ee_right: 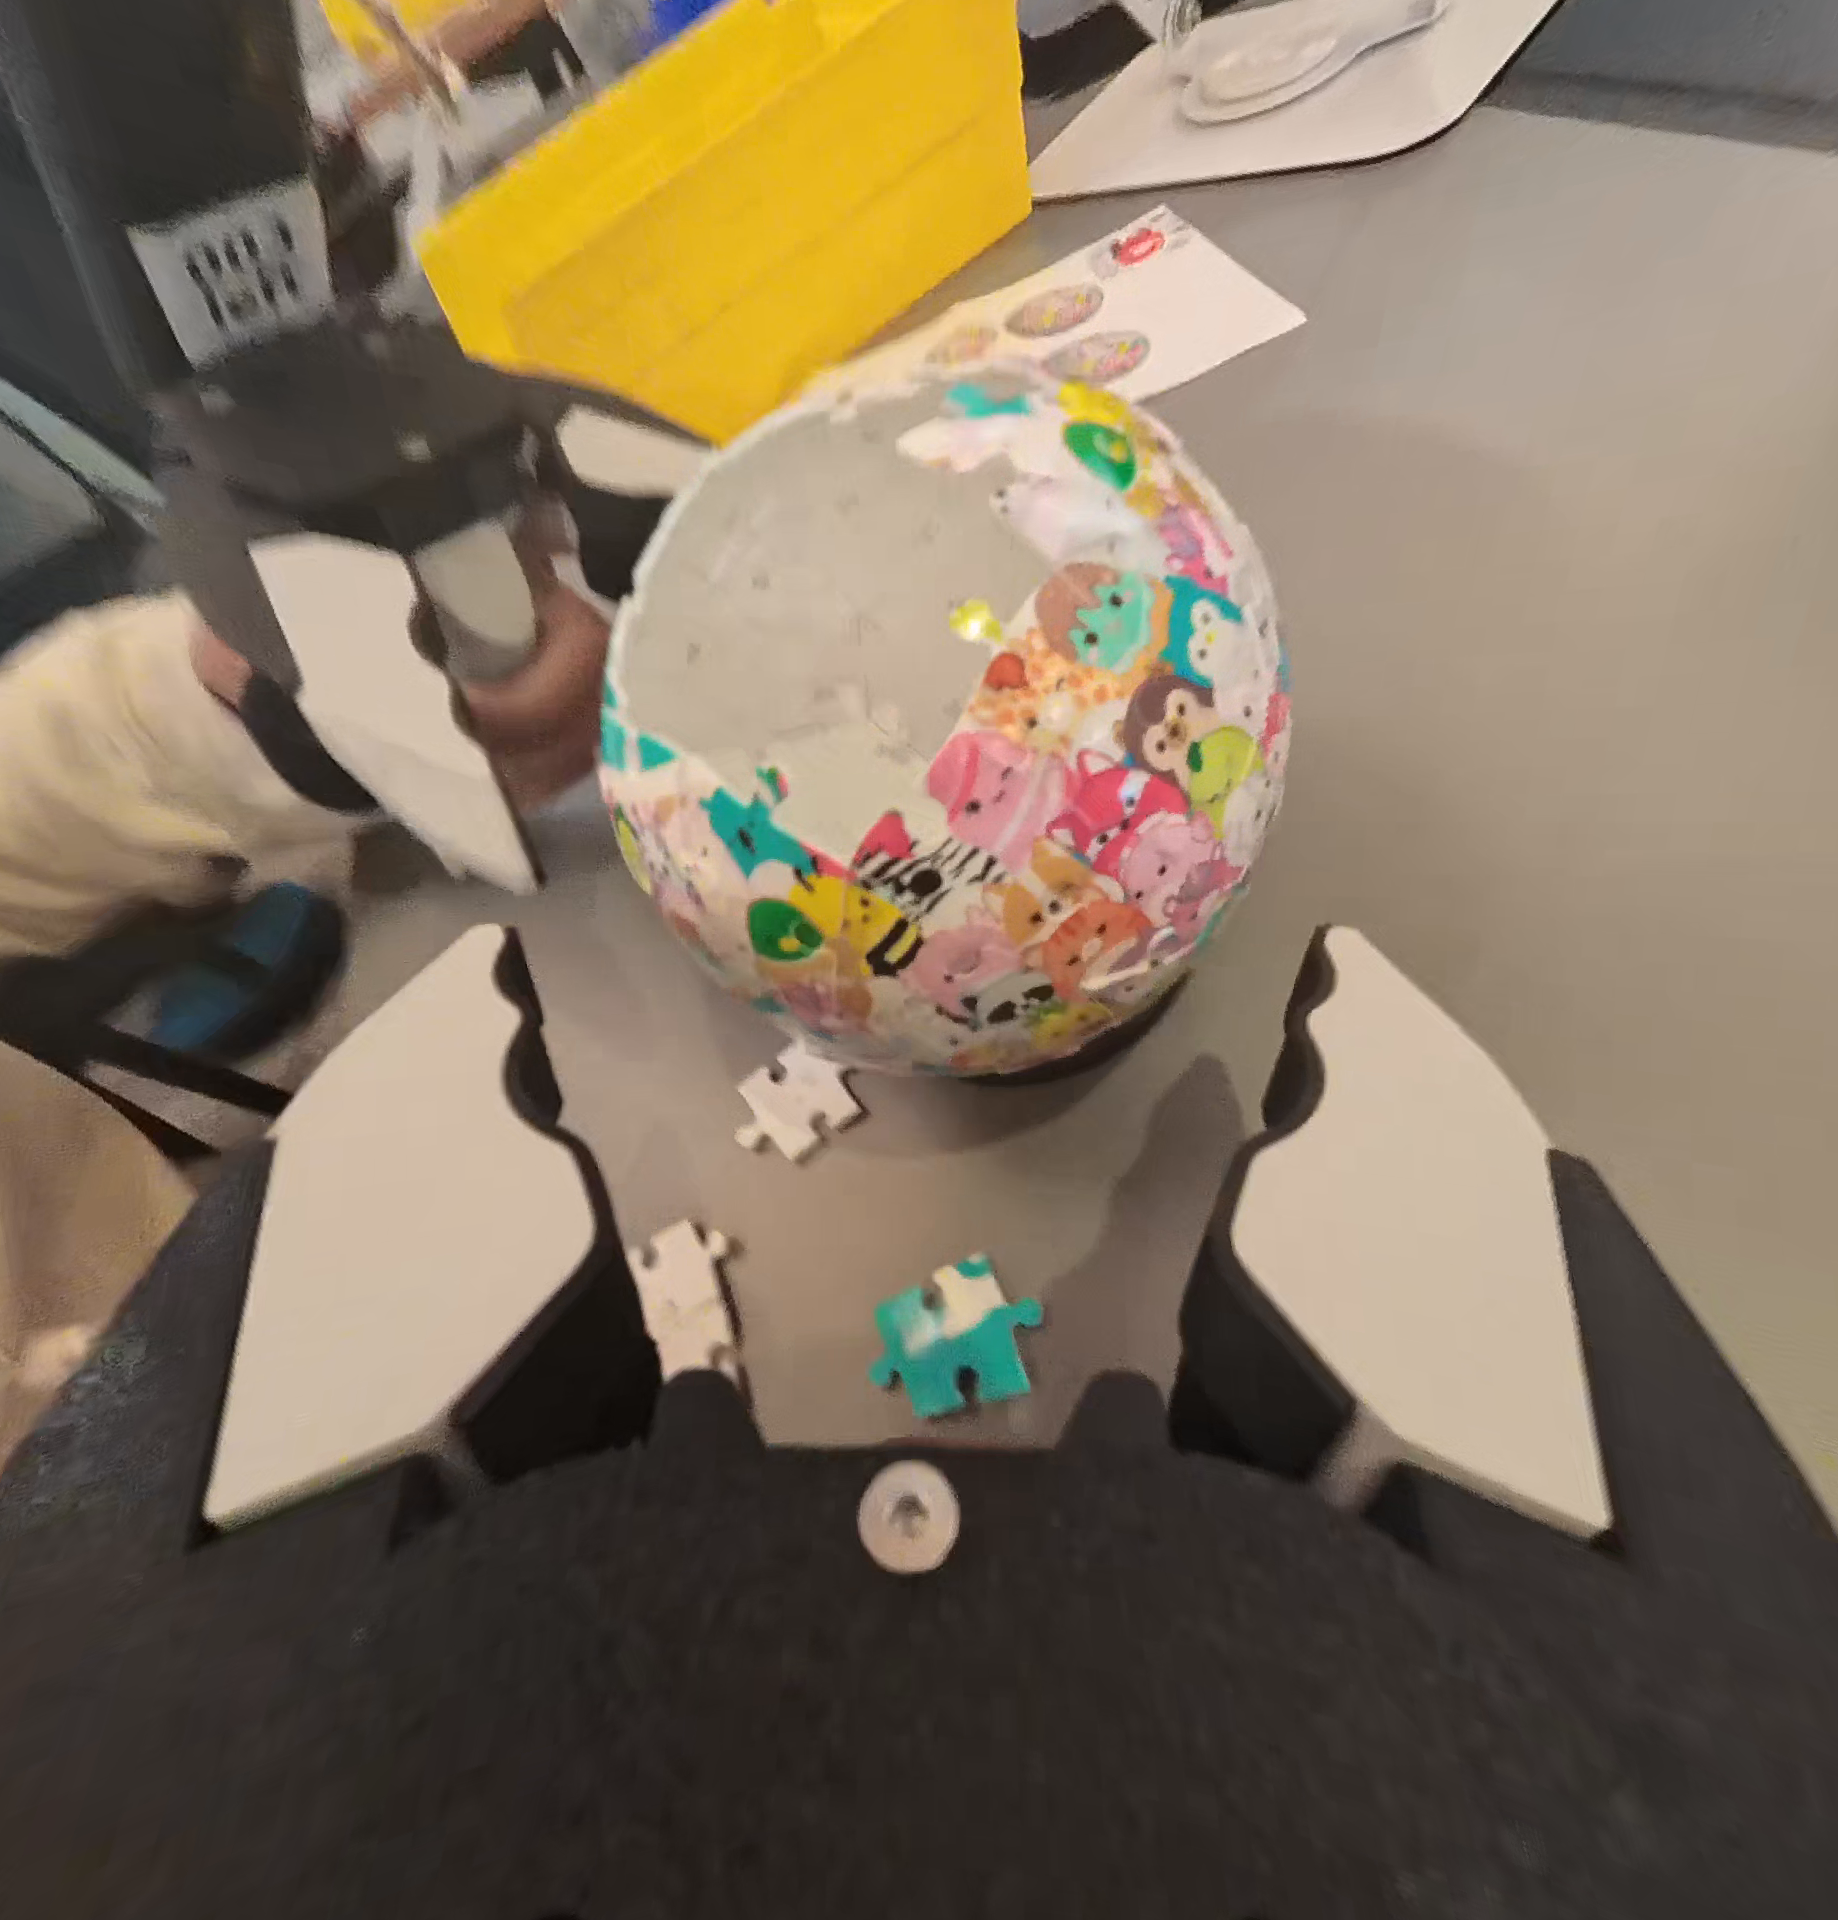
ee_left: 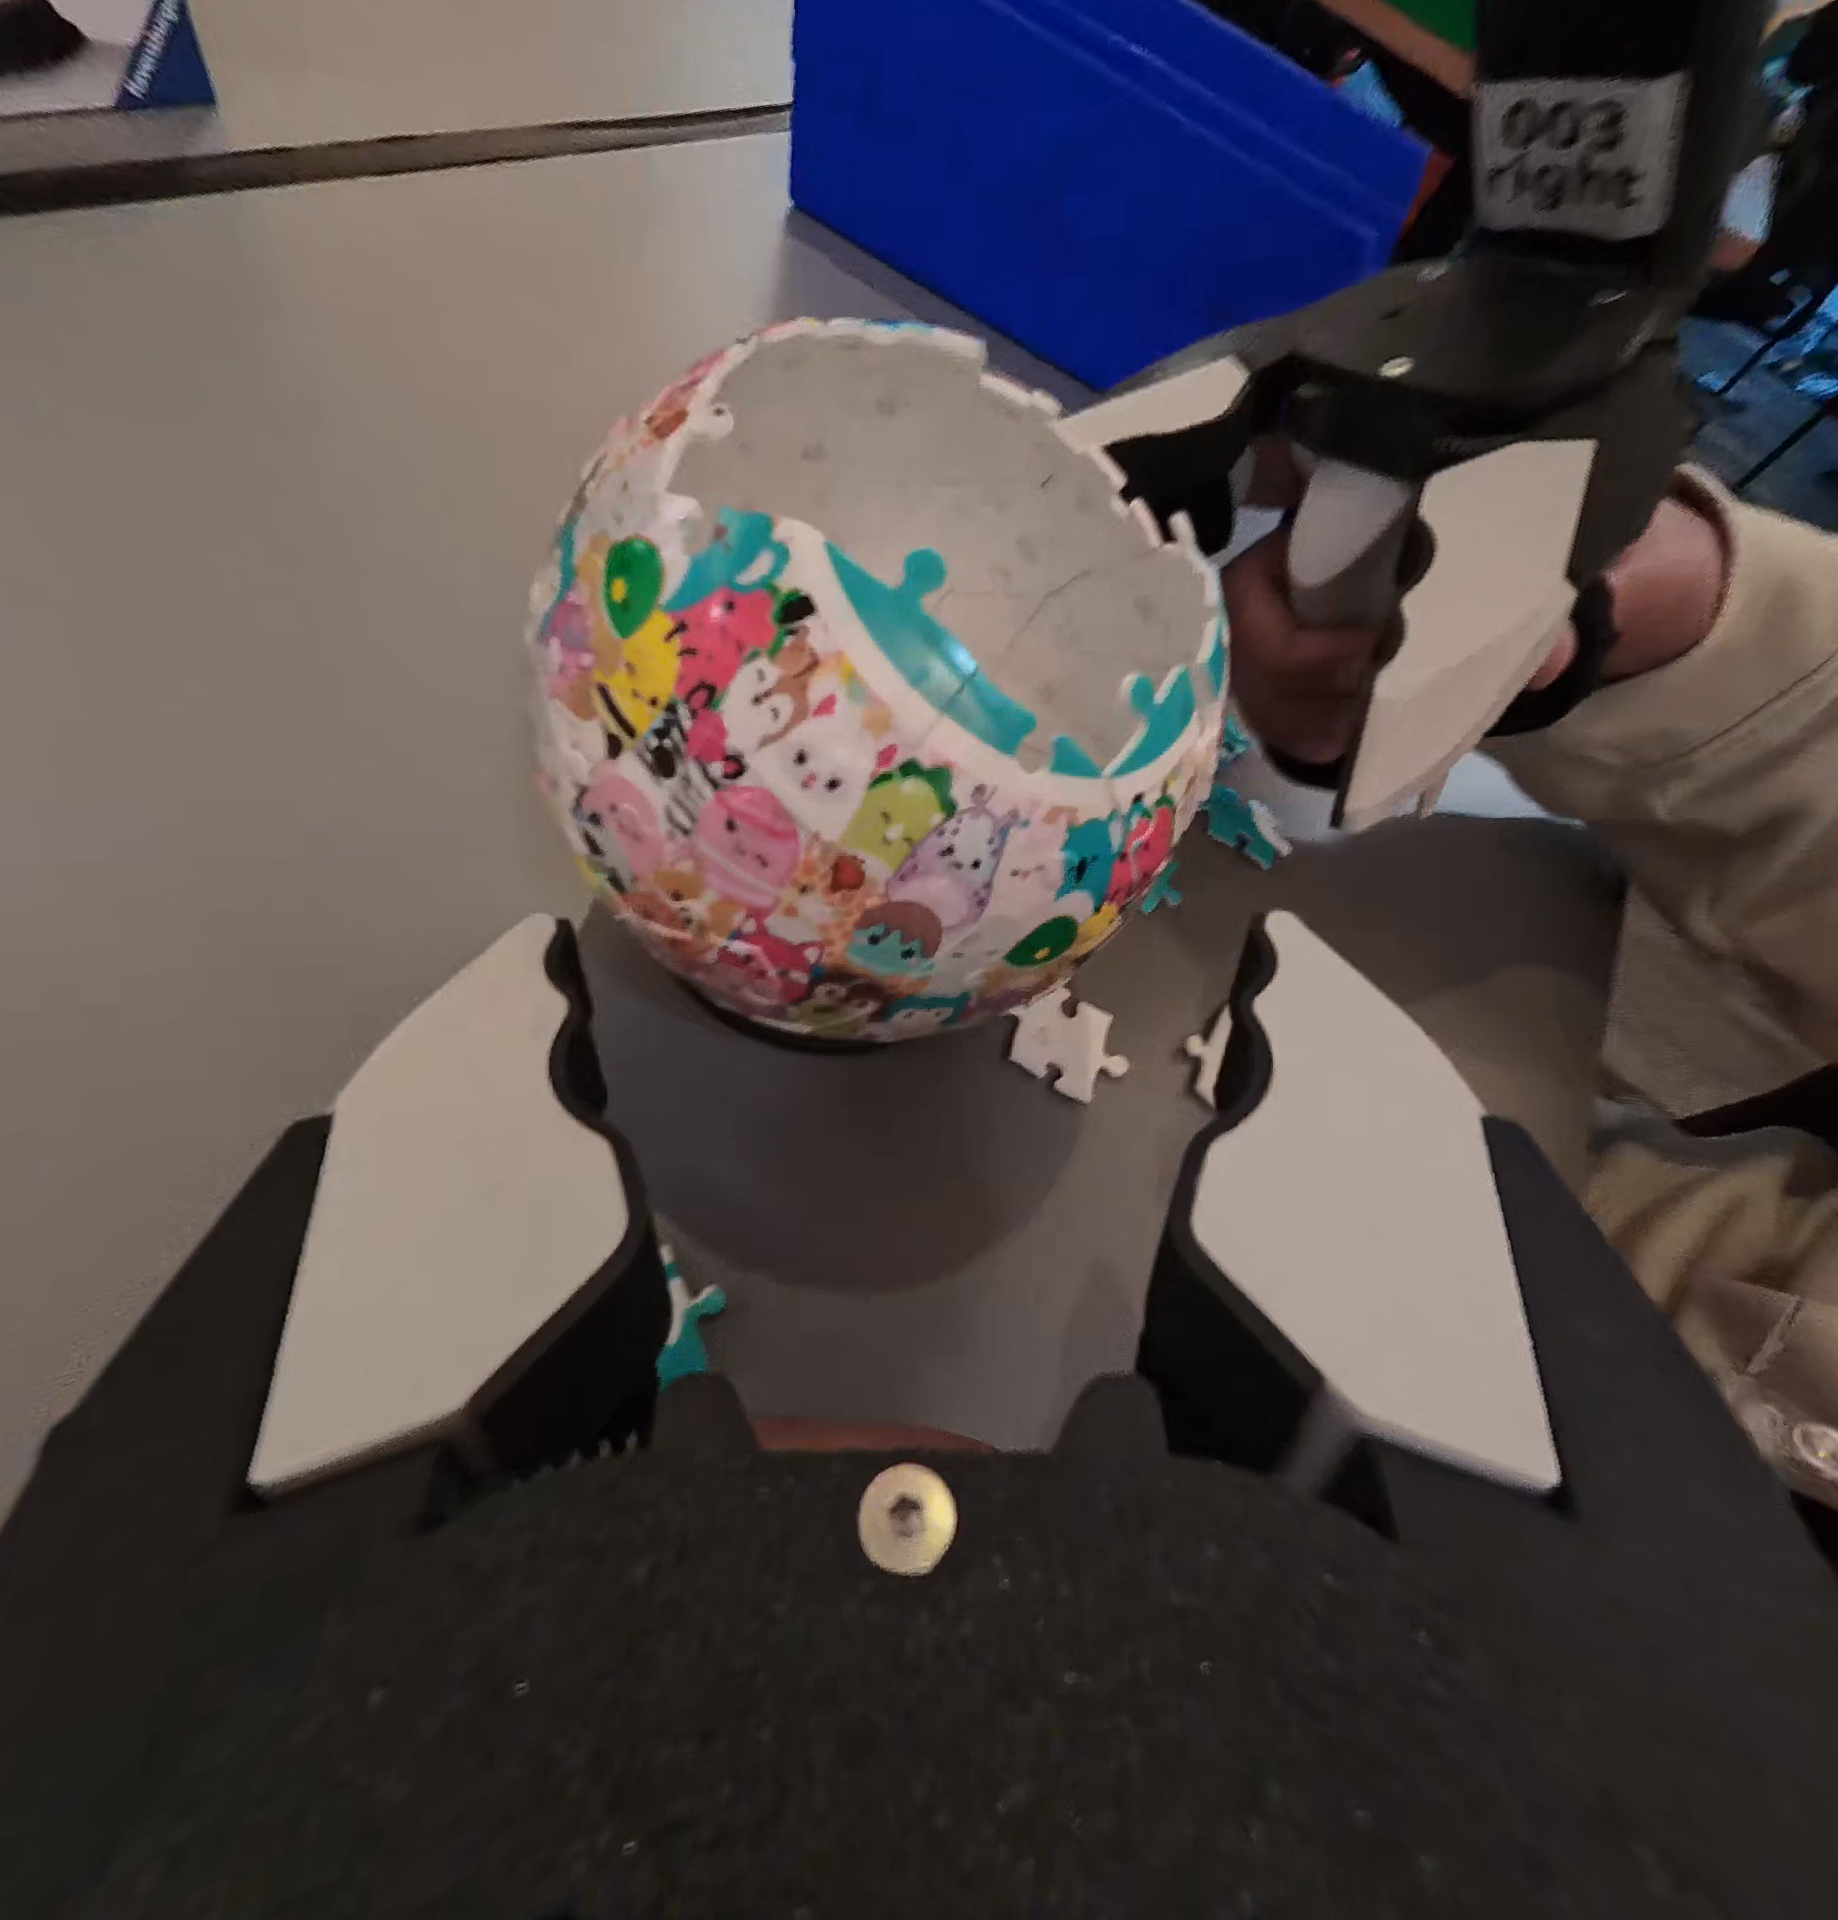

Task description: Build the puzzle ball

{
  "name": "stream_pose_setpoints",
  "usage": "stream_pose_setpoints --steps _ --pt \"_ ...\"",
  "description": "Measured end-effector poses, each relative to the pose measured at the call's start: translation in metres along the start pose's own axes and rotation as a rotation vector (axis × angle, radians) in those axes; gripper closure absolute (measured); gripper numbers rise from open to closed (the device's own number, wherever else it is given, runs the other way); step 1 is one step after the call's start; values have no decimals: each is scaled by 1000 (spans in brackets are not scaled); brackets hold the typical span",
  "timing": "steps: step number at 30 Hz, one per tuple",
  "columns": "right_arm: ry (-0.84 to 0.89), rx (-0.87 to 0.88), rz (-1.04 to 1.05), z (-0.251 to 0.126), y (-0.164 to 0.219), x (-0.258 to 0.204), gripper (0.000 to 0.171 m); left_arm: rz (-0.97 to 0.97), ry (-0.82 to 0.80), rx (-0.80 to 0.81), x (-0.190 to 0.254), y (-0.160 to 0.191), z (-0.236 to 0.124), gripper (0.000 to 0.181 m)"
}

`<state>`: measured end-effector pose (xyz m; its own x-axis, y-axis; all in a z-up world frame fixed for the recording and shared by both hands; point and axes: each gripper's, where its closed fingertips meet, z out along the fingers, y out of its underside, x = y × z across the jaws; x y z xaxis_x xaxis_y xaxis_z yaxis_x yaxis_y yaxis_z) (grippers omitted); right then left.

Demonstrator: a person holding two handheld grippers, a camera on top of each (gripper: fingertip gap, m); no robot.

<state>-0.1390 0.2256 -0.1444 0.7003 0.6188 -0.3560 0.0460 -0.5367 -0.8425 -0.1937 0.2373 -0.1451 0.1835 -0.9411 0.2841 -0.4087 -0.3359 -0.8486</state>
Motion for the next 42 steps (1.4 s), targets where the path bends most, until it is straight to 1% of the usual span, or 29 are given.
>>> stream_pose_setpoints --steps 2,5,7,11,13,14,15,20,28,33,37,42 --pt "-60 57 132 1 -7 -4 39 -13 20 4 3 -2 5 66" --pt "-90 115 241 1 -13 0 48 -10 25 6 2 -2 8 66" --pt "-69 128 244 2 -13 4 49 -13 26 4 0 -2 8 70" --pt "-48 88 195 11 -9 0 44 -12 34 -12 -2 3 9 73" --pt "-8 69 205 17 -5 5 47 -10 37 -26 -1 7 12 72" --pt "-9 71 226 18 -5 6 46 -7 36 -28 -1 7 12 70" --pt "-36 87 251 20 -7 3 49 -5 36 -37 0 9 13 69" --pt "-20 94 279 20 -7 4 49 -4 36 -41 -1 9 14 68" --pt "5 70 318 22 -7 4 49 -2 35 -42 1 7 17 58" --pt "9 75 367 22 -9 5 49 3 30 -58 1 10 18 58" --pt "8 79 383 22 -9 6 49 6 25 -60 0 11 18 59" --pt "-10 81 383 20 -9 5 50 -12 34 -28 -5 6 14 69"
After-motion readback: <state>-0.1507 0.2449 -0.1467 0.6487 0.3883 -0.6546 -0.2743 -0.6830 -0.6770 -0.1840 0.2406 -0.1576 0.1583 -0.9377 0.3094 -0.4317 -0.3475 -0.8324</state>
